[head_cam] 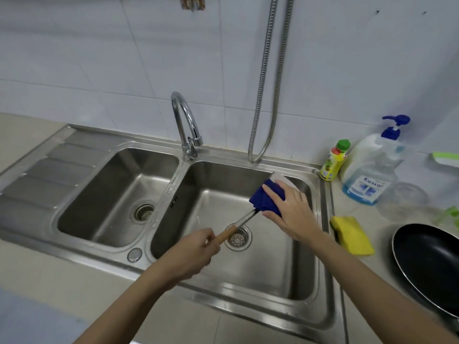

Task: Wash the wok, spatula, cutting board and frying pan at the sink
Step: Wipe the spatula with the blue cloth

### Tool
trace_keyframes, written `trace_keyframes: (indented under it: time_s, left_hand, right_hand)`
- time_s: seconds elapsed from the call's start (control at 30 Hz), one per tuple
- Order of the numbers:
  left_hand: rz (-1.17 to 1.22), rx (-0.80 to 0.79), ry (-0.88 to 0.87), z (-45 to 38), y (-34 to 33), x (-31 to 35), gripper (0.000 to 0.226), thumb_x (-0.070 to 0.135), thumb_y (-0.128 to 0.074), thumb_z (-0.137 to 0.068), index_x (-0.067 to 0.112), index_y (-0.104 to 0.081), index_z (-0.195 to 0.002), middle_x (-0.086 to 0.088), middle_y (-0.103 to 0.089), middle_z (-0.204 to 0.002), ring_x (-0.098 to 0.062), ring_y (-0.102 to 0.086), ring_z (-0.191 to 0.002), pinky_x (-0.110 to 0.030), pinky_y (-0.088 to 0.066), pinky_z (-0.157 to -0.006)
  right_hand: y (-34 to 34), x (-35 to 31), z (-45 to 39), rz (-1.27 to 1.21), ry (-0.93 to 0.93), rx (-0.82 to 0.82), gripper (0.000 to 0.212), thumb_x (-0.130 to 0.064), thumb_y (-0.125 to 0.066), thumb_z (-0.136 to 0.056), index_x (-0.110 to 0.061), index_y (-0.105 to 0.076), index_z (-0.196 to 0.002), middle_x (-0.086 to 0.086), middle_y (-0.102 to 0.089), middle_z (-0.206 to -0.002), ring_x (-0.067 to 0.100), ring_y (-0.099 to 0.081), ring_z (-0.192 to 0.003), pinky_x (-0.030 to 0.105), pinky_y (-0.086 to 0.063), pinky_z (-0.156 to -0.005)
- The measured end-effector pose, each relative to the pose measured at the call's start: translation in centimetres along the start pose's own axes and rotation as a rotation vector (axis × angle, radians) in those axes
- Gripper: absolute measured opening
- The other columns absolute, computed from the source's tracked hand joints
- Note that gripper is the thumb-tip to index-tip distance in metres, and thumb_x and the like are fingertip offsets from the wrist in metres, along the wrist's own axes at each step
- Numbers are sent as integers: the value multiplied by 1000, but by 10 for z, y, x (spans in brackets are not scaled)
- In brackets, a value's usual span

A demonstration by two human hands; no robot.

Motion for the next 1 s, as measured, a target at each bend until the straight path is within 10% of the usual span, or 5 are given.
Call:
trace_keyframes:
  time_s: [0.17,0.47,0.7,1.0]
  left_hand:
    - [-65,34,-11,12,6,-4,23,29,-45,-99,10,-57,-93,2,-54,-68,-4,-37,-46,-21,-31,-47]
    - [-53,86,42,-2,16,11,23,29,-44,-99,8,-55,-99,-2,-53,-72,-9,-39,-47,-21,-31,-41]
    - [32,60,37,15,18,10,21,26,-44,-99,7,-52,-100,-4,-48,-72,-11,-34,-50,-23,-26,-41]
    - [52,38,34,15,14,3,20,31,-46,-99,12,-54,-97,-3,-52,-73,-12,-38,-50,-21,-29,-40]
  right_hand:
    - [-2,14,-24,138,47,-9,60,-60,-30,-90,-20,-58,-124,10,-59,-116,28,-59,-97,41,-48,-80]
    - [-7,-6,-38,-292,-201,20,38,-36,-51,-95,-11,-57,-124,9,-51,-121,23,-49,-108,32,-42,-92]
    - [10,15,-57,-1,-208,55,44,-43,-50,-93,-12,-58,-122,15,-55,-116,30,-54,-102,41,-46,-84]
    - [4,-10,-30,-227,-85,66,50,-49,-58,-88,-16,-56,-125,5,-53,-115,19,-52,-100,30,-47,-83]
Point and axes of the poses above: each hand's wrist, its own z-axis away from the middle knuckle, its own y-axis out of the back of the hand, x = y × z, the point moved 7 cm from there along -z, towards the middle knuckle
